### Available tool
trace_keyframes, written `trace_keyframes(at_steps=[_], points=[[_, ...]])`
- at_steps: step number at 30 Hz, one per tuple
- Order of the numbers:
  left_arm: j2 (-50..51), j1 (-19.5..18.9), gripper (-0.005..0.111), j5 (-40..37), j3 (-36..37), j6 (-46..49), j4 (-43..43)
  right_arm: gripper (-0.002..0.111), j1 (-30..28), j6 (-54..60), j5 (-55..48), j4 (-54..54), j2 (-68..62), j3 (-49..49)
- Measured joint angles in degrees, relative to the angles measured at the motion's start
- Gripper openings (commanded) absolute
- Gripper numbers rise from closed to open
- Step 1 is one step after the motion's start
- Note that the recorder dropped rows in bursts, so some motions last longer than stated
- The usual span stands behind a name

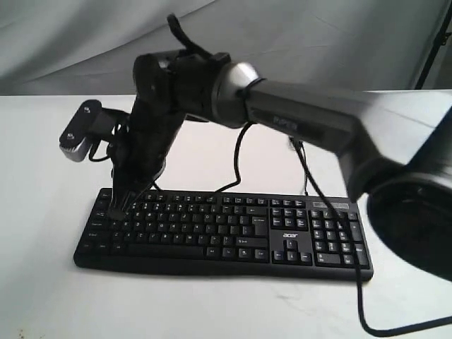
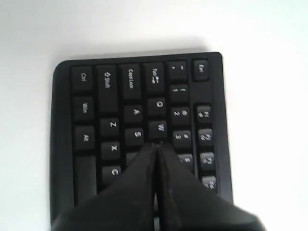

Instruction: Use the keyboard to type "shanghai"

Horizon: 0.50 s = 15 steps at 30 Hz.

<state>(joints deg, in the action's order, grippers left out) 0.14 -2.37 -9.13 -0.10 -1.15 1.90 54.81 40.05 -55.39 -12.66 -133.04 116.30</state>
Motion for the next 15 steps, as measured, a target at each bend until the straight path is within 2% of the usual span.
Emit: trace_keyframes(at_steps=[3,8,12,15], points=[[0.0,0.0,0.0,0.0,0.0,0.0,0.0,0.0,-0.52,-2.94,-0.39,2.35,3.94,-3.34],[0.0,0.0,0.0,0.0,0.0,0.0,0.0,0.0,-3.04,-4.19,8.18,1.98,12.62,-18.63],[0.0,0.0,0.0,0.0,0.0,0.0,0.0,0.0,-5.22,-1.07,21.05,-3.89,19.92,-34.38],[0.0,0.0,0.0,0.0,0.0,0.0,0.0,0.0,-5.77,2.86,26.48,-11.21,21.71,-40.47]])
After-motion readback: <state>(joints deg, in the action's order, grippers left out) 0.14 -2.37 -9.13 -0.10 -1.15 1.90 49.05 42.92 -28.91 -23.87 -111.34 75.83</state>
